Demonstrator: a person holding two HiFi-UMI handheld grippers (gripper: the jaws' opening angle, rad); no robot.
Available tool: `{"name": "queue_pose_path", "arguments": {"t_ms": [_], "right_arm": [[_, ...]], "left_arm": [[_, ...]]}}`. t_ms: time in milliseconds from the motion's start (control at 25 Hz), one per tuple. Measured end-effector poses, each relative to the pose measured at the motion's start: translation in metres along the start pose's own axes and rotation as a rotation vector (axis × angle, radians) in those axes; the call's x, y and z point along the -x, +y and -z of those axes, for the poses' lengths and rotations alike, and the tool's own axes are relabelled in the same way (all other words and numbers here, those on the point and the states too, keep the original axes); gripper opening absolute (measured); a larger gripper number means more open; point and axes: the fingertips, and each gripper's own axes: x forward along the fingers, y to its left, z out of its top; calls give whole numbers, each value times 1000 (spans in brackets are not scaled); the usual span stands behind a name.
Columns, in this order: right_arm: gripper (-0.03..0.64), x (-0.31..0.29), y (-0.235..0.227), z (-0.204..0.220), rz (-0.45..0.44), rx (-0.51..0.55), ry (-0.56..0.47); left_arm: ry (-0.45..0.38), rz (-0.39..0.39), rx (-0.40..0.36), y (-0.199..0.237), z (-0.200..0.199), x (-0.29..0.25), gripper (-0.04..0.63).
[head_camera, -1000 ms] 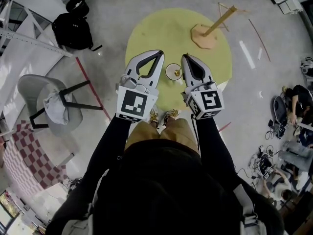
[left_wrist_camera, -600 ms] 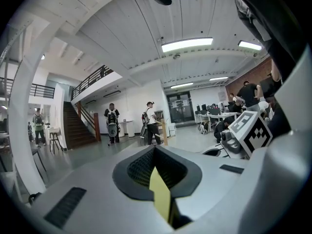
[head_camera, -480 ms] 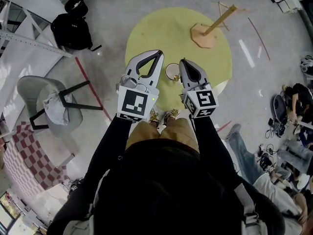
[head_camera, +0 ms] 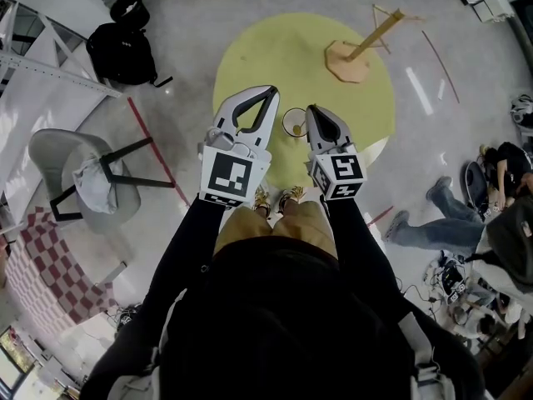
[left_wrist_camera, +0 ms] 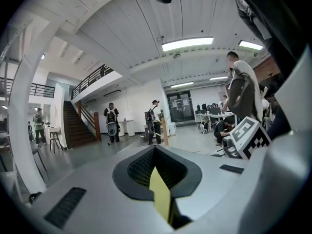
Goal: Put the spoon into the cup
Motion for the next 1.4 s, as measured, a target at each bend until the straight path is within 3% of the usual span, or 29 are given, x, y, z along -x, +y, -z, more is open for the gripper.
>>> {"name": "queue_pose_path", "arguments": {"t_ms": [600, 920, 1200, 1240, 1320, 1400], "right_arm": [[28, 12, 4, 58, 12, 57, 148], [29, 14, 10, 65, 34, 148, 212], [31, 20, 13, 67, 34, 118, 214], [45, 20, 13, 68, 32, 112, 213], [170, 21, 13, 67, 33, 101, 212], [183, 22, 9, 69, 47, 108, 209]], "left_arm": [[9, 2, -3, -2, 5, 7, 15], [8, 2, 0, -6, 3, 12, 15], [15, 8, 0, -9, 8, 15, 15], [17, 7, -3, -10, 8, 15, 15], [16, 6, -1, -11, 8, 15, 15], [16, 8, 0, -12, 8, 14, 15]]}}
